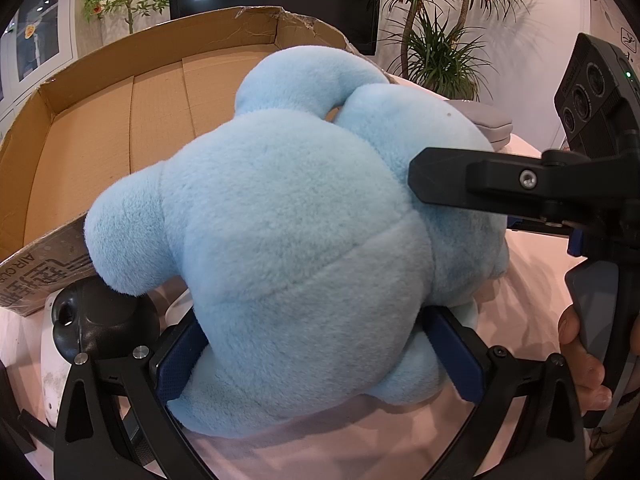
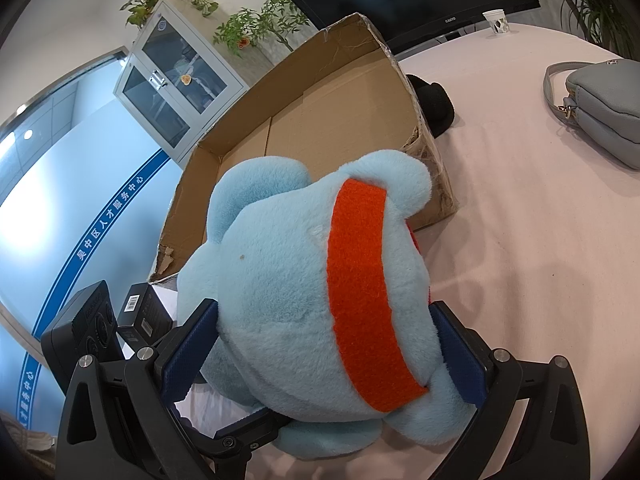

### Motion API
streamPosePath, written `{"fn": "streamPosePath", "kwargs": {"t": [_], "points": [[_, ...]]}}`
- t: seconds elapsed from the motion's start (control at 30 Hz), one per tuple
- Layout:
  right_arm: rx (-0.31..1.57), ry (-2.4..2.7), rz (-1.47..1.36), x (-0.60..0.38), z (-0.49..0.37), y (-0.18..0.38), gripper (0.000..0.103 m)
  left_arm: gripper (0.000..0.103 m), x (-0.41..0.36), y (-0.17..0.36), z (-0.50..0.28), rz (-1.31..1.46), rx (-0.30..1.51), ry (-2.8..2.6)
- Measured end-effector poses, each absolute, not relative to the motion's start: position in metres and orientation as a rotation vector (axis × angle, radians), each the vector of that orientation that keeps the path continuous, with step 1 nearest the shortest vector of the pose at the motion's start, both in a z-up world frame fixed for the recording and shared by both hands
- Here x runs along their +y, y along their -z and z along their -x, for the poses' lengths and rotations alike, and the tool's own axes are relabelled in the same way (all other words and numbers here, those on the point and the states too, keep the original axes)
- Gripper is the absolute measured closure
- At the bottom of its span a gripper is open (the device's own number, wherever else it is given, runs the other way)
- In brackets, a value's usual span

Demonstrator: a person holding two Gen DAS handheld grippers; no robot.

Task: Organize objects
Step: 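Hold the light-blue plush toy with both grippers above the cardboard box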

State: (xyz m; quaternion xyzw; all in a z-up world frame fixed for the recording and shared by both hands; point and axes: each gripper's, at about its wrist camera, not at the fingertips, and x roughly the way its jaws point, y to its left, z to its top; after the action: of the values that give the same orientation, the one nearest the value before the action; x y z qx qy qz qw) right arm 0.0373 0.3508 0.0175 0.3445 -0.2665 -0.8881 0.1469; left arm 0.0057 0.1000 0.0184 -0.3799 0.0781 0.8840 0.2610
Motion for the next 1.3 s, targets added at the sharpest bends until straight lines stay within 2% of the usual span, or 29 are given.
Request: {"fn": "streamPosePath", "kwargs": {"t": [1.3], "points": [[-0.753,2.565,-0.990,0.3473,-0.0374,-0.0175,0.001,0.001,0.1013,-0.0168,-0.0064,1.028,0.213,-2.390]]}}
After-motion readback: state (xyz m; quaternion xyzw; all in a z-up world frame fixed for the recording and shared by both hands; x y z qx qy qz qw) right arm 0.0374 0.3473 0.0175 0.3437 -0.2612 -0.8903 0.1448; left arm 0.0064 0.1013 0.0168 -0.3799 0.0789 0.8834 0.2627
